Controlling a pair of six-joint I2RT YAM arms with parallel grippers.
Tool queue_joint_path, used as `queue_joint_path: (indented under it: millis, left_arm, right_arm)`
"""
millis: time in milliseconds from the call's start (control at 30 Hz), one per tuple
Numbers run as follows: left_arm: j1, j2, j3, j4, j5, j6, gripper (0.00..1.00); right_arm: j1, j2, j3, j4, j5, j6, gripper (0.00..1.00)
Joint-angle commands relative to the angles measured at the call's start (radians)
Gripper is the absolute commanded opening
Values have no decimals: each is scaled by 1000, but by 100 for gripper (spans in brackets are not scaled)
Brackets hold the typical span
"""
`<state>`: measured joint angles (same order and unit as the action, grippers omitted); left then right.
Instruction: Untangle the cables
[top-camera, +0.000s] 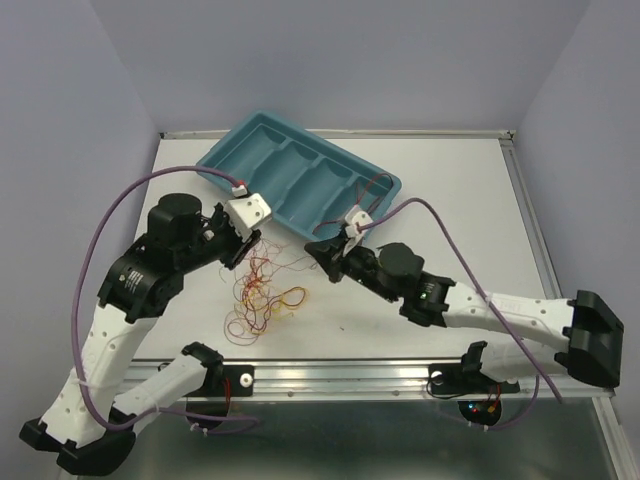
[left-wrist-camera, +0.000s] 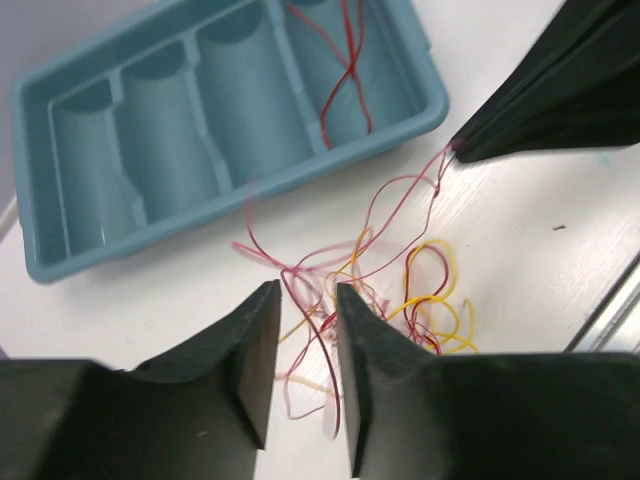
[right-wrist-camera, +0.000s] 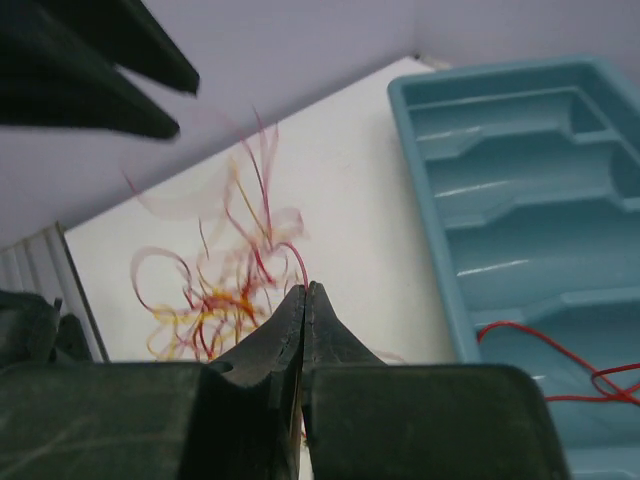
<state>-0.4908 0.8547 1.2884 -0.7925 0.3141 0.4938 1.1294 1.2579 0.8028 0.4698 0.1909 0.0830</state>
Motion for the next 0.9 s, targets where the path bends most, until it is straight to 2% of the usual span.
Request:
queue_joint_path:
  millis: [0,100,200,467,600,667,867]
  left_arm:
    - [-3,-31,-118,147,-222,-28,57]
    - [-2,-49,-159,177,-268,-29,72]
    - [-3,-89,-169,213,-233,-34,82]
    - [-3,-128,-233,335,-5,-32,86]
    - [-2,-126,-325,415,231,29,88]
    - [-2,-128,-379,479,298,52,89]
    - [-2,-100,-509,656,306,26,88]
  right_arm:
    - [-6,-150,-37,39,160,11,1]
    - [-6,-253,-45,26,163,12,1]
    - [-6,-285,16,-46,140,14,0]
    - [-6,-160,286,-175,203,-22,1]
    - [-5,-89,410,-212,212,-16,1]
    - [-6,-58,467,-221,222,-11,1]
    - [-5,-20,559,-237,245,-5,1]
